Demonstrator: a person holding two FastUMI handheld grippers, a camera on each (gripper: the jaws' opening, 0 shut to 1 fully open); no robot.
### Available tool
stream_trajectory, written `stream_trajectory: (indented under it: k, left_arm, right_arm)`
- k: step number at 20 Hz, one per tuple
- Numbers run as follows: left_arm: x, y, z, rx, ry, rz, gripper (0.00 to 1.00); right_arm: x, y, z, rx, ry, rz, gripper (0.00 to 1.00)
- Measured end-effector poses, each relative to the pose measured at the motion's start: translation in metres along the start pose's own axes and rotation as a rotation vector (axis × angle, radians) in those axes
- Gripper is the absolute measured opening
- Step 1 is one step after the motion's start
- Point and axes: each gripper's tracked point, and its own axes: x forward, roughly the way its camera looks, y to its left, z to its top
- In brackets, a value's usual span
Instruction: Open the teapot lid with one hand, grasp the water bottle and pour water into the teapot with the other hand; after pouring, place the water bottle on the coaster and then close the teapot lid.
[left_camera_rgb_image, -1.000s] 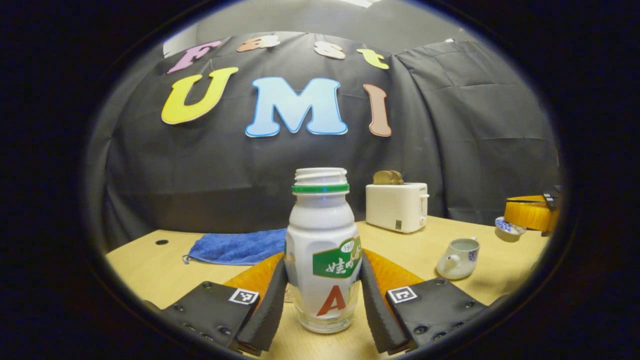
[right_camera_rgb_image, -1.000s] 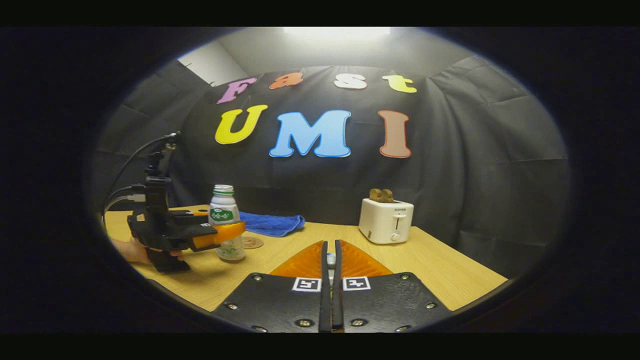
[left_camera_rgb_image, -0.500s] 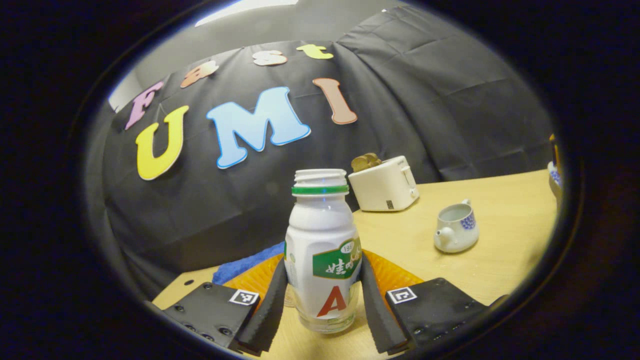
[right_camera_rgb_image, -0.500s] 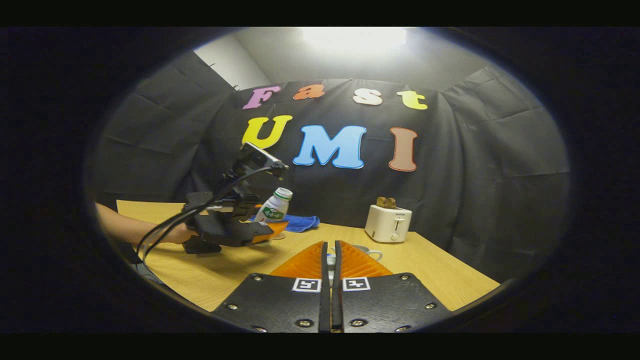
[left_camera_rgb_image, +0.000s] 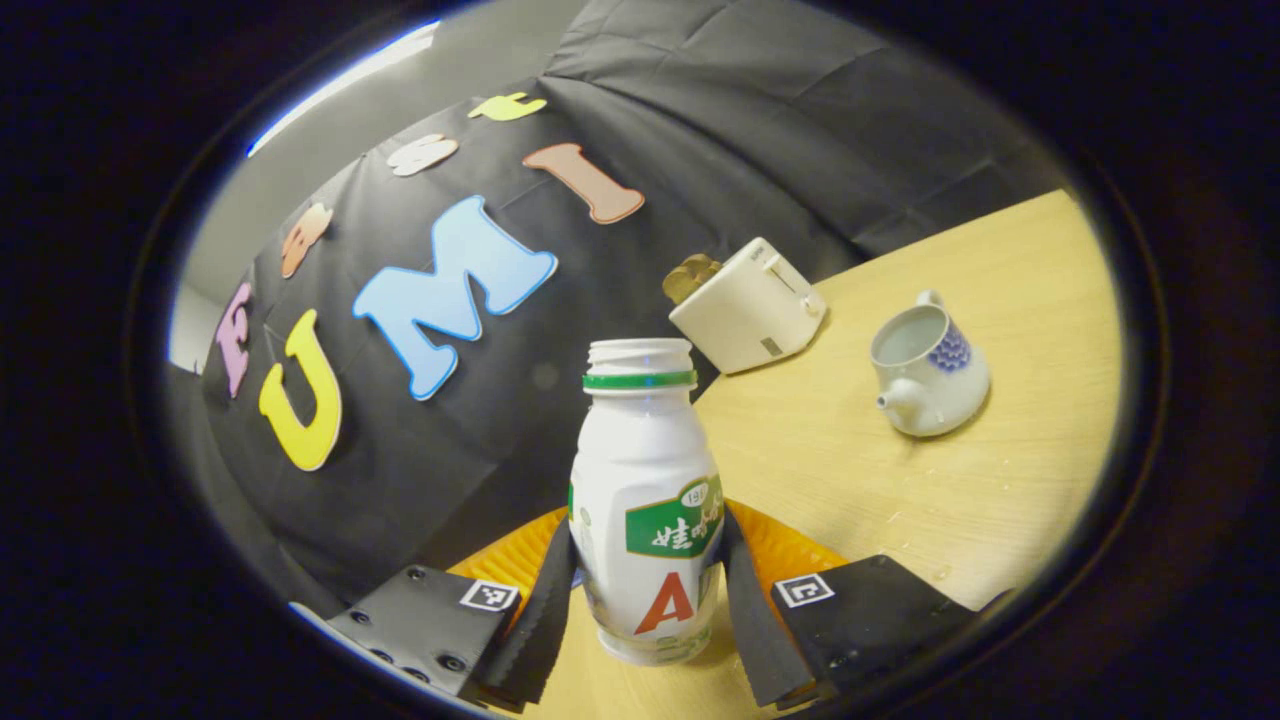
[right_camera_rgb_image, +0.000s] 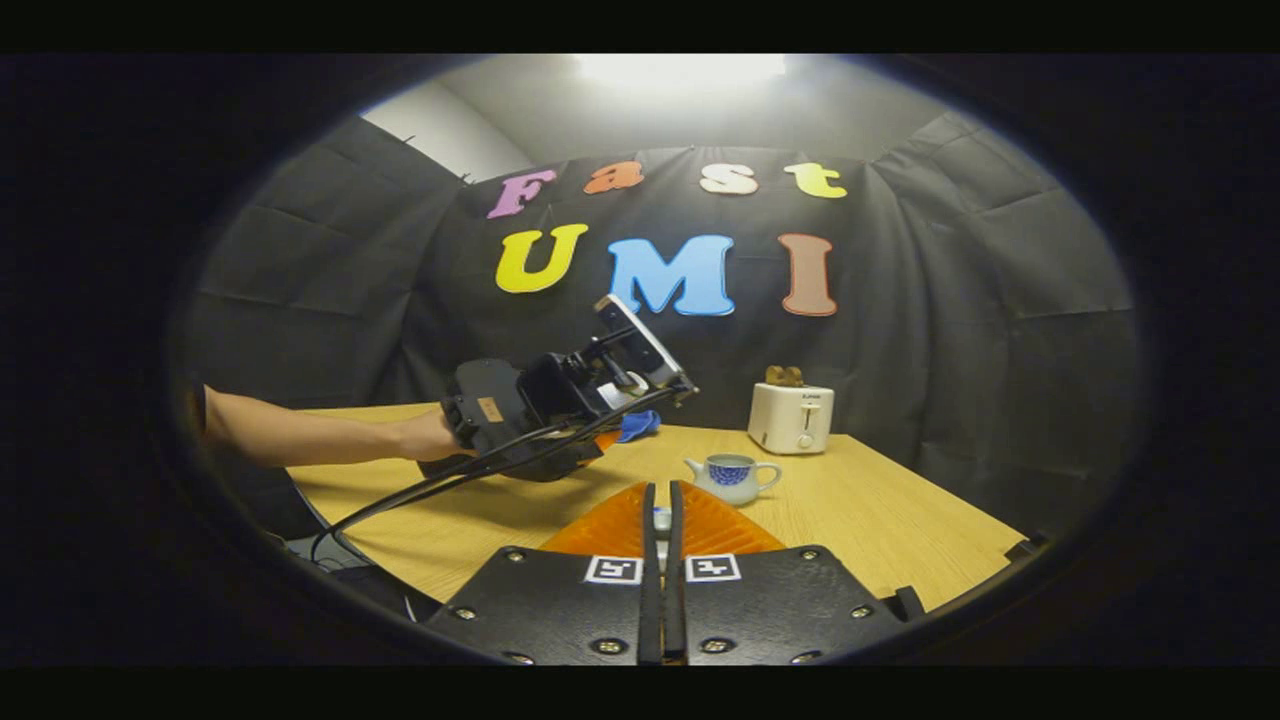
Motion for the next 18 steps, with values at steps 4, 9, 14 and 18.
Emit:
stream_trajectory:
  k: [4, 9, 14, 18]
  left_arm:
    - [0.009, -0.011, 0.012, 0.138, 0.007, 0.002, 0.83]
    - [0.018, -0.025, 0.021, 0.222, 0.016, -0.016, 0.83]
    - [0.023, -0.038, 0.022, 0.342, 0.039, -0.052, 0.83]
    - [0.019, -0.044, 0.035, 0.458, 0.022, -0.028, 0.83]
  right_arm:
    - [-0.006, -0.001, 0.005, 0.013, -0.022, 0.002, 0.01]
    - [-0.008, -0.001, 0.002, 0.018, -0.011, 0.006, 0.01]
    - [-0.010, 0.000, -0.001, 0.011, 0.000, 0.015, 0.01]
    - [-0.009, 0.001, -0.002, 0.008, 0.005, 0.020, 0.01]
